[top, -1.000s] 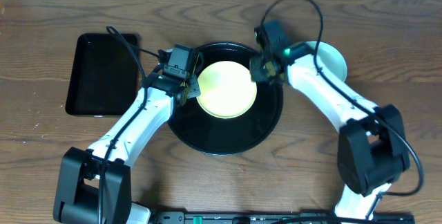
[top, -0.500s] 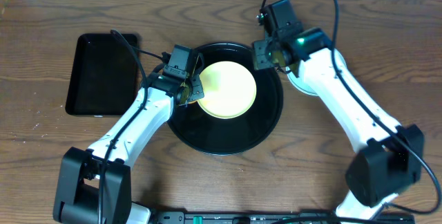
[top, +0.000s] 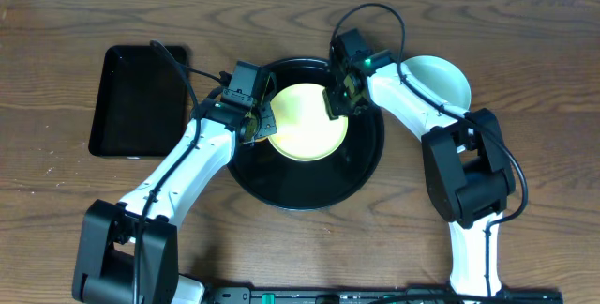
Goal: Clean dirty plates on tray and stack at the side
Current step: 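Grasp the yellow plate rim with the right gripper and tilt it up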
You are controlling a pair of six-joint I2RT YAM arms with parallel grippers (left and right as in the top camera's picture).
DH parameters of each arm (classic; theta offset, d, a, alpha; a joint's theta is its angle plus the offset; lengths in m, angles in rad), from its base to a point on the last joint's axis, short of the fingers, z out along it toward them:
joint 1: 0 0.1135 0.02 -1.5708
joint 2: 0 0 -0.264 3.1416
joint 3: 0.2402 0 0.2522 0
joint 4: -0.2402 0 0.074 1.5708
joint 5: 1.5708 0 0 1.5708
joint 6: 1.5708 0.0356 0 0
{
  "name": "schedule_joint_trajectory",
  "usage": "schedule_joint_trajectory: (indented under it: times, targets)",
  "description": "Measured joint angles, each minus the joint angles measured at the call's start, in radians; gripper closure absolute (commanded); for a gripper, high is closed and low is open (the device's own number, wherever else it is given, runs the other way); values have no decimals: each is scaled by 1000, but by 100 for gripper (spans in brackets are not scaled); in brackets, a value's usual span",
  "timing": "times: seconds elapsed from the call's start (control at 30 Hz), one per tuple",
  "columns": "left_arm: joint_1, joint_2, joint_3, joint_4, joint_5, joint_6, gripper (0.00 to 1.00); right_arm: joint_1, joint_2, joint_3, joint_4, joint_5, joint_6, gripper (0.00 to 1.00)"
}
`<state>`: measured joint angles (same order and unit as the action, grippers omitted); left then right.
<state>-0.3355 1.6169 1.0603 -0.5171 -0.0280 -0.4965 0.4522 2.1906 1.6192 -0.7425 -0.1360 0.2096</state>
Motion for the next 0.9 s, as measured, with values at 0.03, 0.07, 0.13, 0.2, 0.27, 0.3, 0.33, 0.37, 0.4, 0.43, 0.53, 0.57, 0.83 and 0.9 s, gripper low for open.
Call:
schedule_joint_trajectory:
  times: [0.03,0.07,0.13,0.2,0.27,0.3,0.33,0.37,0.4,0.43,0.53,0.57,0.83,0.9]
  targets:
    - [0,0,0,0,0,0,91,0,4,0,2,-1,1,64]
    - [0,0,0,0,0,0,91,0,6,0,4,-2,0,68]
    - [0,1,0,0,0,0,91,0,8,0,8,-3,-1,75]
    - [0,1,0,0,0,0,91,1,9,0,11,-2,0,80]
    - [0,1,0,0,0,0,91,6,10,0,12,11,-3,92]
    - [0,1,0,0,0,0,91,11,10,0,11,23,-2,98]
    - [0,1,0,1,0,0,91,20,10,0,10,41,-3,99]
    - [0,1,0,1,0,0,91,28,9,2,8,56,-1,99]
    - [0,1,0,1,0,0,91,42,7,4,6,82,2,99]
    - [0,1,0,1,0,0,91,47,7,4,6,90,2,99]
    - [0,3,0,1,0,0,91,82,7,18,-19,168,2,99]
    - [0,3,0,1,0,0,91,93,7,23,-32,192,3,99]
    - [0,3,0,1,0,0,91,160,-11,145,-183,405,15,99]
    - [0,3,0,1,0,0,91,160,-38,177,-201,438,15,99]
